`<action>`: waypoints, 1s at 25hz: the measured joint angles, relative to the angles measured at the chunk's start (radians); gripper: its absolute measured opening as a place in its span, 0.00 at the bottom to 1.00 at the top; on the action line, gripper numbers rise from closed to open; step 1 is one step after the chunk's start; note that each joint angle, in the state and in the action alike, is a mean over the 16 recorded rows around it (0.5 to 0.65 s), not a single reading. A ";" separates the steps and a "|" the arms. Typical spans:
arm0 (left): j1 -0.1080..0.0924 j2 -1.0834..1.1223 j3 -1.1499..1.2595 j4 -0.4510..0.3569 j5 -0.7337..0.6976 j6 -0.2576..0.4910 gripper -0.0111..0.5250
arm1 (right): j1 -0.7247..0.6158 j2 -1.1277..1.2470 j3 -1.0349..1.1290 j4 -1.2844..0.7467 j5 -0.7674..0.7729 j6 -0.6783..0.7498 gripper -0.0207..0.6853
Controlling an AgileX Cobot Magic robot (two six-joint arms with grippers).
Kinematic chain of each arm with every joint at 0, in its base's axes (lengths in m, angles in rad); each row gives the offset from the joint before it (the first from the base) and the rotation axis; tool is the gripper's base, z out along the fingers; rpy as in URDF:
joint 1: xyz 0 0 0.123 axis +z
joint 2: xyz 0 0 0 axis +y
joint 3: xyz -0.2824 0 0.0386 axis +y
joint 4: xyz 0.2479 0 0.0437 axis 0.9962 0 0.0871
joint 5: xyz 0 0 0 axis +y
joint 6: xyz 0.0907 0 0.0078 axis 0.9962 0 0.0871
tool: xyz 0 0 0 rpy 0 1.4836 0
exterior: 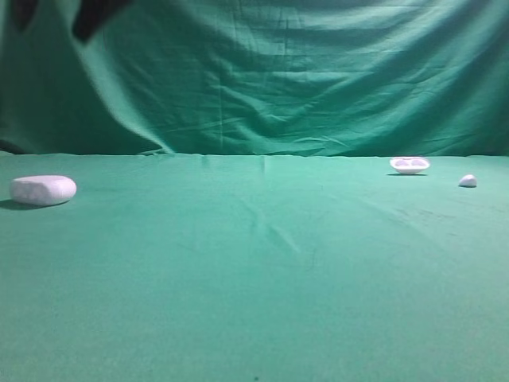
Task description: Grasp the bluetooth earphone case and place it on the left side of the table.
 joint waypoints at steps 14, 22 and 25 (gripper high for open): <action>0.000 0.000 0.000 0.000 0.000 0.000 0.02 | -0.069 -0.488 0.477 -0.128 0.023 0.146 0.03; 0.000 0.000 0.000 0.000 0.000 0.000 0.02 | -0.077 -0.784 0.910 -0.167 -0.093 0.212 0.03; 0.000 0.000 0.000 0.000 0.000 0.000 0.02 | -0.078 -0.902 1.071 -0.151 -0.175 0.229 0.03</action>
